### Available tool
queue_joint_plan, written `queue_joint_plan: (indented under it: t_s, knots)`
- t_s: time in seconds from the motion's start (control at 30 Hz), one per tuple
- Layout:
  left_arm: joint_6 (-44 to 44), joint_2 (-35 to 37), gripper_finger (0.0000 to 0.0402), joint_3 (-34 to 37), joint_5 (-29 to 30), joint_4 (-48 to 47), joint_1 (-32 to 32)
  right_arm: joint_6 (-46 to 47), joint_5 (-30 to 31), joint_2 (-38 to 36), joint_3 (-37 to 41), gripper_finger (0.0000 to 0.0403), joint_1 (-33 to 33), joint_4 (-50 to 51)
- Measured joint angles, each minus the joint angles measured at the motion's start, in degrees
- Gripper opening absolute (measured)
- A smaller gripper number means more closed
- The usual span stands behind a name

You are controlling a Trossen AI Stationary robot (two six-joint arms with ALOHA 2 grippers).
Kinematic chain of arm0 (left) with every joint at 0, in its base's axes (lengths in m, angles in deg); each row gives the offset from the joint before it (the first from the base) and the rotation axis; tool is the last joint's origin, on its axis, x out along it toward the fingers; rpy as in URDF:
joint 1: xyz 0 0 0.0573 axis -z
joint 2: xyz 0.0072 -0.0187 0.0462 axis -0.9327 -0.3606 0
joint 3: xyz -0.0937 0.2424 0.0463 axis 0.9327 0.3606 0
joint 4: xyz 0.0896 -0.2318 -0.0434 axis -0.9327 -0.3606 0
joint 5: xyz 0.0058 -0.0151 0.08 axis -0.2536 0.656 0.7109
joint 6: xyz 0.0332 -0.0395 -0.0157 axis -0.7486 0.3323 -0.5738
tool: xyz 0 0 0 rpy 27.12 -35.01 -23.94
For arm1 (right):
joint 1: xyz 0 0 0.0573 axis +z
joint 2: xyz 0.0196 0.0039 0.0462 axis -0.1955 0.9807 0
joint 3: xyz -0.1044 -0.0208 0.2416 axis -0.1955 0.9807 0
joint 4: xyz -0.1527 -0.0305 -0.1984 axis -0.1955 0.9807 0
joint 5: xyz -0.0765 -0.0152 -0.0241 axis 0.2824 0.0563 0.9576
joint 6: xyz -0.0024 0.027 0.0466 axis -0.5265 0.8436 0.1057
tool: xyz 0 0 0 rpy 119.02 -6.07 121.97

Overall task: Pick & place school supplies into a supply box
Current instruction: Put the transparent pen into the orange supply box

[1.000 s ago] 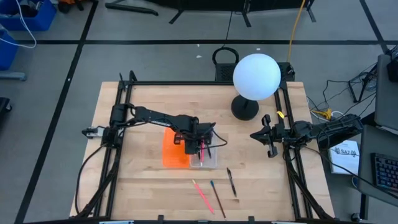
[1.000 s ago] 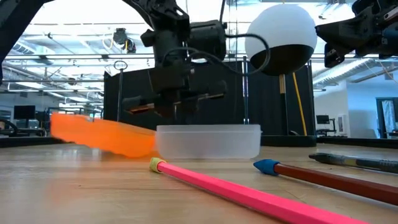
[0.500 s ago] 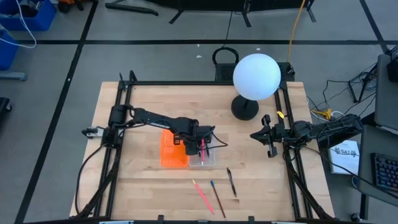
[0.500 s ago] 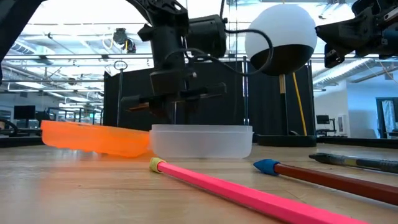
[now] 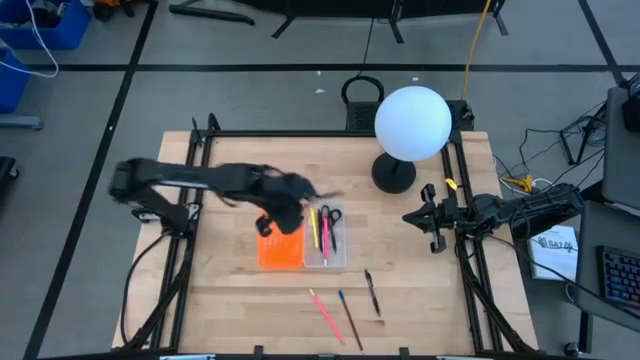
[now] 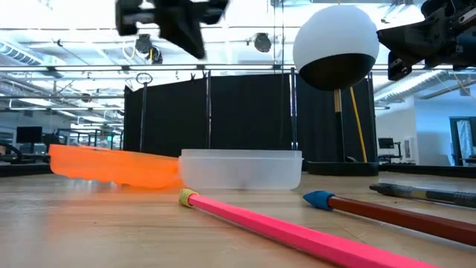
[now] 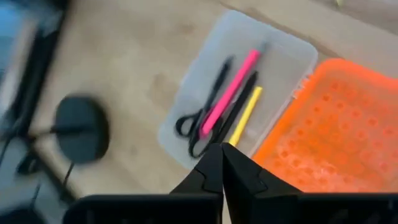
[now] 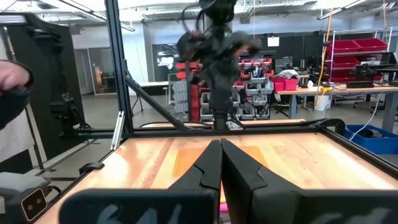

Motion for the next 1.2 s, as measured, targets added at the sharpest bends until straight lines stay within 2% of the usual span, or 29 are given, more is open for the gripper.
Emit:
queue_joint_plan:
  t_s: [0.1,0.27,0.37,0.43,0.5,0.6,0.7,0.83,0.97,1.2]
  knots:
    - [4.34,11.11,0.0004,11.12,0.30,8.37,-0.92,-1.15,0.14,0.00,0.00,0.0000,-0.01,-0.07]
    - [11.85,29.86,0.0003,31.96,-7.21,24.77,-4.16,0.25,0.20,0.00,0.00,0.0000,-0.02,-0.09]
    - [27.20,38.68,0.0005,41.88,-9.46,36.09,-4.89,1.72,0.22,0.12,0.00,0.0000,-0.02,-0.03]
    - [38.23,43.47,0.0003,46.12,-5.99,41.36,-5.14,2.00,0.25,0.27,0.00,0.0000,-0.01,-0.07]
    - [43.46,47.37,0.0003,48.95,-4.25,42.43,-5.18,1.92,0.24,0.35,0.00,0.0000,0.00,-0.02]
    - [45.16,51.09,0.0005,53.08,-4.17,43.90,-4.98,1.58,0.24,0.44,0.00,0.0000,0.00,-0.04]
    - [46.02,52.79,0.0003,57.55,-4.67,49.92,-4.95,1.64,0.24,0.44,0.00,0.0000,0.00,-0.04]
    - [44.38,53.13,0.0003,64.57,-6.09,61.13,-4.95,3.21,0.25,0.46,0.00,0.0000,-0.02,-0.04]
    - [44.09,53.19,0.0003,68.51,-6.15,65.62,-5.58,4.07,0.40,0.51,0.00,0.0000,0.00,0.10]
    - [41.23,54.83,0.0002,71.52,-6.31,65.77,-7.34,4.38,8.88,1.19,0.00,0.0000,0.00,3.97]
